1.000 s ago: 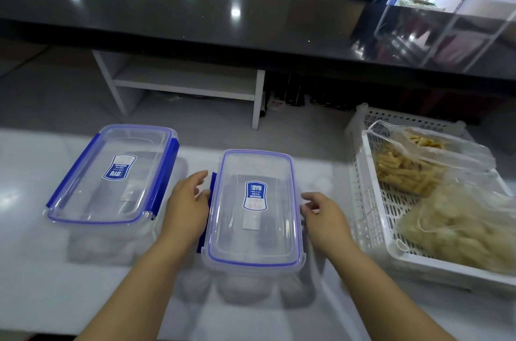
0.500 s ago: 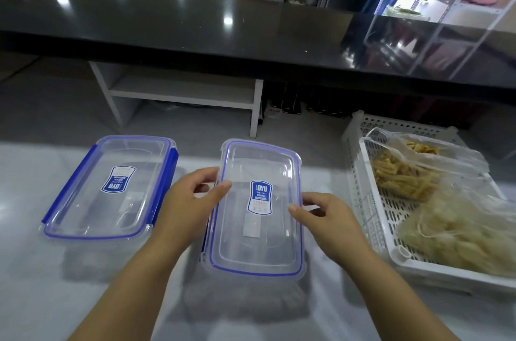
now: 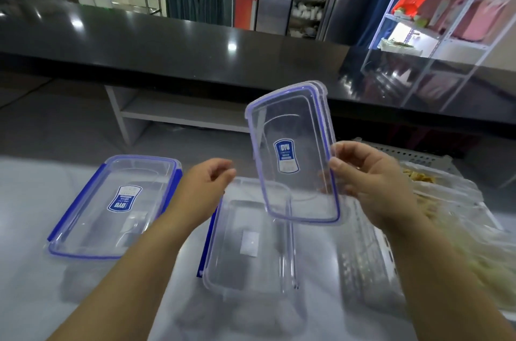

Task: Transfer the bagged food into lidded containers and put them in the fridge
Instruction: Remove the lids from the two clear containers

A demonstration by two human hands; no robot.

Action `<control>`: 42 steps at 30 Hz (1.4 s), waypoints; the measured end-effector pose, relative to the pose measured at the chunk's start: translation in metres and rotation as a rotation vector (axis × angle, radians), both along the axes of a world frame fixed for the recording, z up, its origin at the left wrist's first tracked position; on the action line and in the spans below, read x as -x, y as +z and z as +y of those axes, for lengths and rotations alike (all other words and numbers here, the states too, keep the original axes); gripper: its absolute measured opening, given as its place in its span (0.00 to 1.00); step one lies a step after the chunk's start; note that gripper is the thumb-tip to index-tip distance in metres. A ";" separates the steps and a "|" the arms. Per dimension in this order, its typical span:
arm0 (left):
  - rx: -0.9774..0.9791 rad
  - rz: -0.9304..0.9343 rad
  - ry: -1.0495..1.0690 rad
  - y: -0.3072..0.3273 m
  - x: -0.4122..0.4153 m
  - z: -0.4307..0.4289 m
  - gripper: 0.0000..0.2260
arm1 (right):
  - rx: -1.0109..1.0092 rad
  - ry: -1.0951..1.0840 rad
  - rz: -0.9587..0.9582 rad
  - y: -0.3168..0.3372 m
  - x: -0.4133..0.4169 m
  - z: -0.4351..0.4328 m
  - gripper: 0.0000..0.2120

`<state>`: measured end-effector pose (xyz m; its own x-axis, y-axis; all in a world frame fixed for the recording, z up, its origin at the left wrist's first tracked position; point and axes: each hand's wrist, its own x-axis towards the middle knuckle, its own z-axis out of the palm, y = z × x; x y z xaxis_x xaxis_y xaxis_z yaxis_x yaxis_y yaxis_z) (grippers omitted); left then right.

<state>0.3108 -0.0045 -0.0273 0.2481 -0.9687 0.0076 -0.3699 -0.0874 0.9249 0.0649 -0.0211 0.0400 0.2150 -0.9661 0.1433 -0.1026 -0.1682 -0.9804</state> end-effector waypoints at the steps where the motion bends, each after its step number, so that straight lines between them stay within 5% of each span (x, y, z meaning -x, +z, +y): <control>1: -0.048 -0.125 0.010 -0.005 0.000 -0.003 0.14 | 0.088 -0.014 0.068 0.006 0.003 -0.005 0.16; 4: -0.202 -0.338 -0.021 -0.020 -0.002 -0.009 0.18 | 0.314 -0.052 0.309 0.019 0.006 -0.016 0.16; 9: -0.188 -0.405 -0.015 -0.027 -0.004 -0.010 0.11 | 0.572 -0.036 0.717 0.002 -0.009 -0.041 0.10; 14: -0.194 -0.455 0.025 -0.027 -0.011 -0.002 0.05 | 0.550 0.052 1.053 -0.047 -0.031 -0.072 0.09; 26: -0.214 -0.452 0.063 -0.019 -0.015 0.009 0.08 | 0.018 0.405 1.047 -0.079 -0.051 -0.096 0.09; 42: -0.064 -0.456 0.255 0.025 -0.066 0.066 0.02 | 0.320 0.353 1.004 -0.024 -0.088 -0.051 0.13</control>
